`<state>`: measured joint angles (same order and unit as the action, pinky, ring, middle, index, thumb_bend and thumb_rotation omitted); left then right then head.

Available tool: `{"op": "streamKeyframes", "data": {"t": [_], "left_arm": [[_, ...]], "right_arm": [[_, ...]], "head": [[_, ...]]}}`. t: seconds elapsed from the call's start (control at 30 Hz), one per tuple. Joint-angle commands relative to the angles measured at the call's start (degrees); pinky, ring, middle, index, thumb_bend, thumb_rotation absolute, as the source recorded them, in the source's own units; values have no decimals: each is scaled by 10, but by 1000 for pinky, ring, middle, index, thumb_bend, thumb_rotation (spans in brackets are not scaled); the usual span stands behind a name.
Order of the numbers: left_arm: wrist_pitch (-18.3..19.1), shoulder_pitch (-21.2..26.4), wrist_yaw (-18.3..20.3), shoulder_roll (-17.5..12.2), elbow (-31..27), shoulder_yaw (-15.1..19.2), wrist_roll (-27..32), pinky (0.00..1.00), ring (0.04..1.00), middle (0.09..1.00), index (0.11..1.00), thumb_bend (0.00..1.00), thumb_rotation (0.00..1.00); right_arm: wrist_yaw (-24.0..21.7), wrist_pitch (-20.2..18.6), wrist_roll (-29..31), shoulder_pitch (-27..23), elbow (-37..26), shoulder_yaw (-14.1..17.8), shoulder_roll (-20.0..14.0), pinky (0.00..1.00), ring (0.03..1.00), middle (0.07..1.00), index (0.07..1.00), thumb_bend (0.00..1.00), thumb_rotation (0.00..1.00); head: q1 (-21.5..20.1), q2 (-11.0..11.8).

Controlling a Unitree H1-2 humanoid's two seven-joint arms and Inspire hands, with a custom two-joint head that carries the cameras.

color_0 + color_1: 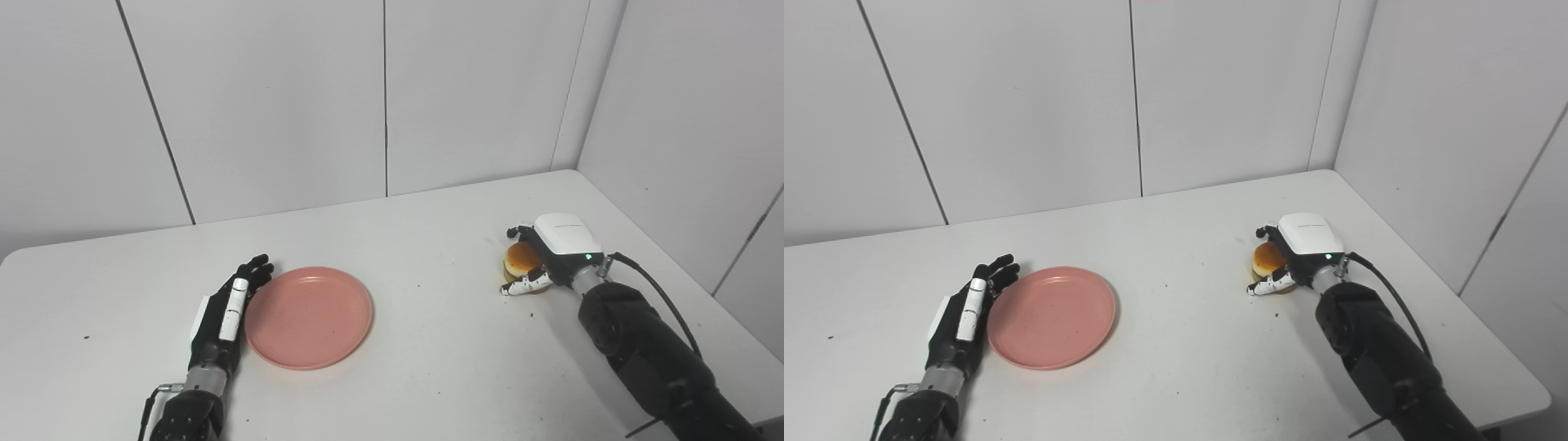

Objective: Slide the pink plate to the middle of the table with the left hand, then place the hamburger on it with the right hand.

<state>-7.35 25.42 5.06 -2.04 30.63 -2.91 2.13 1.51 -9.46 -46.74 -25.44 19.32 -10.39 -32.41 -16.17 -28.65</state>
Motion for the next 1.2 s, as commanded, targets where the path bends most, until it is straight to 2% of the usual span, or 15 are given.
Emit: {"op": "streamKeyframes", "data": {"t": [0.0, 0.17, 0.23, 0.27, 0.57, 0.8, 0.93, 1.03, 1.17], "left_arm": [[41, -20, 15, -2, 12, -6, -2, 848, 857, 820, 773, 697, 965], [44, -22, 21, -4, 9, -7, -2, 861, 862, 825, 780, 703, 960], [45, -23, 22, -4, 7, -8, -3, 853, 859, 822, 782, 705, 959], [46, -23, 22, -4, 7, -9, -3, 849, 858, 823, 783, 706, 961], [50, -25, 21, -4, 4, -9, -3, 846, 857, 821, 776, 704, 958], [47, -26, 19, -2, 4, -12, -4, 829, 847, 809, 764, 697, 961], [44, -24, 19, 0, 10, -12, -3, 826, 840, 803, 748, 685, 958], [42, -24, 17, 3, 11, -14, -6, 821, 836, 803, 752, 685, 959], [40, -24, 13, 6, 13, -14, -7, 811, 837, 803, 753, 686, 958]], "right_arm": [[22, 9, 0, -15, 16, 8, -17, 340, 425, 540, 663, 616, 106], [39, 16, 10, -15, 24, 1, -20, 354, 438, 530, 640, 585, 98], [40, 15, 11, -13, 24, -1, -21, 383, 467, 543, 525, 523, 129], [39, 14, 12, -12, 24, -2, -22, 389, 474, 546, 509, 515, 133], [33, 8, 14, -8, 19, -5, -24, 397, 484, 554, 492, 509, 135], [9, 6, 9, -6, -36, -6, -30, 388, 484, 554, 493, 508, 141], [3, 10, 13, -7, -76, 1, -24, 361, 448, 518, 490, 509, 137], [-20, 1, 14, -10, -116, 3, -21, 337, 423, 507, 491, 507, 140], [-36, 4, 9, -14, -156, 3, -18, 374, 458, 530, 492, 506, 144]], "head": [[1, 0], [0, -2], [0, -2], [0, -2], [0, -4], [2, -6], [4, -5], [7, -4], [13, -5]]}}
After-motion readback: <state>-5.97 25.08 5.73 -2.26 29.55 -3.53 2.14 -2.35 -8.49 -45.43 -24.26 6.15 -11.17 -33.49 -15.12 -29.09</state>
